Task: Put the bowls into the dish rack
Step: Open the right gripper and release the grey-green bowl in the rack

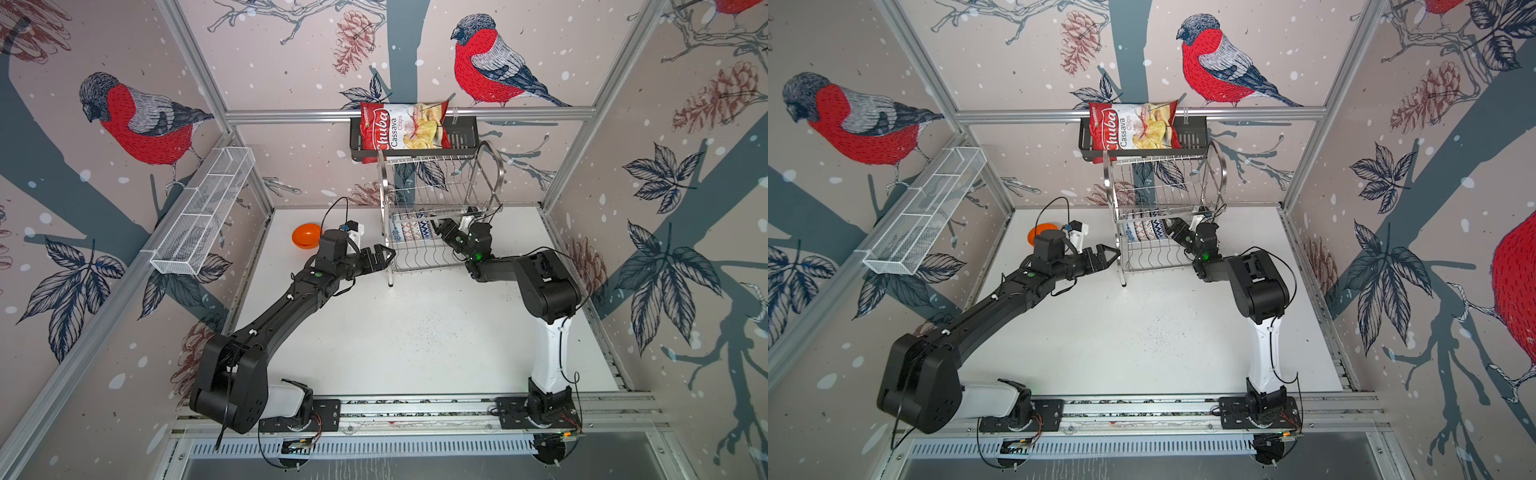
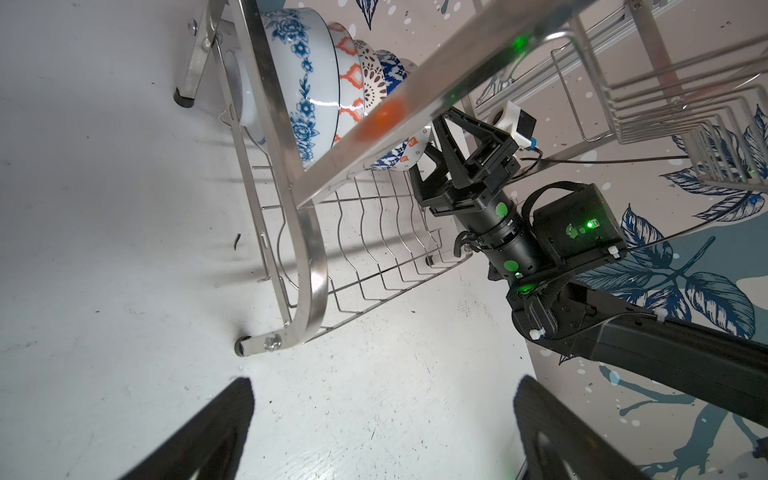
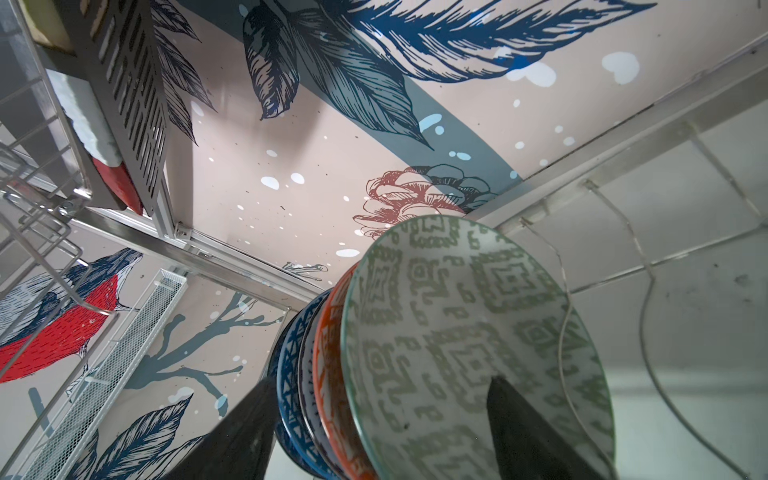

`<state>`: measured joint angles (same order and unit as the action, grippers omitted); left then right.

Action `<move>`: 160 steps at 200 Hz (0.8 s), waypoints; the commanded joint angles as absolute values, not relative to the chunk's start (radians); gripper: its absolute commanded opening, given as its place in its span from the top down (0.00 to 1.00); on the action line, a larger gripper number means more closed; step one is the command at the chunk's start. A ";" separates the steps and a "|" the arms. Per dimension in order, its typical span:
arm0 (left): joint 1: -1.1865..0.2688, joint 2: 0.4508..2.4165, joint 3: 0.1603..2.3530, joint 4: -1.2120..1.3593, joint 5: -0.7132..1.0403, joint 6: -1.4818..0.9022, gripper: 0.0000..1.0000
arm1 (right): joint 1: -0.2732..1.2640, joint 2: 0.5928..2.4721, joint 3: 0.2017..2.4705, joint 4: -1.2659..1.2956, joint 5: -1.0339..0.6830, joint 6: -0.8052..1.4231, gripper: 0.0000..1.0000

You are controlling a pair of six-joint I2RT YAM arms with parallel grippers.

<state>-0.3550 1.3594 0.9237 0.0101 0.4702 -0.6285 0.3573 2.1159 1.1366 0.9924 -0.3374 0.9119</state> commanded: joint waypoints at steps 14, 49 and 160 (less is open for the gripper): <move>-0.353 1.353 0.928 0.031 0.476 -0.623 0.02 | 0.363 2.078 1.104 1.050 -0.302 0.882 0.15; -0.353 1.355 0.928 0.031 0.476 -0.623 0.02 | 0.364 2.047 1.067 1.063 -0.288 0.876 0.11; -0.352 1.347 0.928 0.029 0.474 -0.623 0.02 | 0.386 2.055 1.044 1.086 -0.288 0.889 0.00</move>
<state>-0.3550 1.3552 0.9237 0.0097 0.4698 -0.6285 0.3840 2.0369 1.0351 1.0275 -0.2924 0.8890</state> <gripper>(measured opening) 0.978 0.996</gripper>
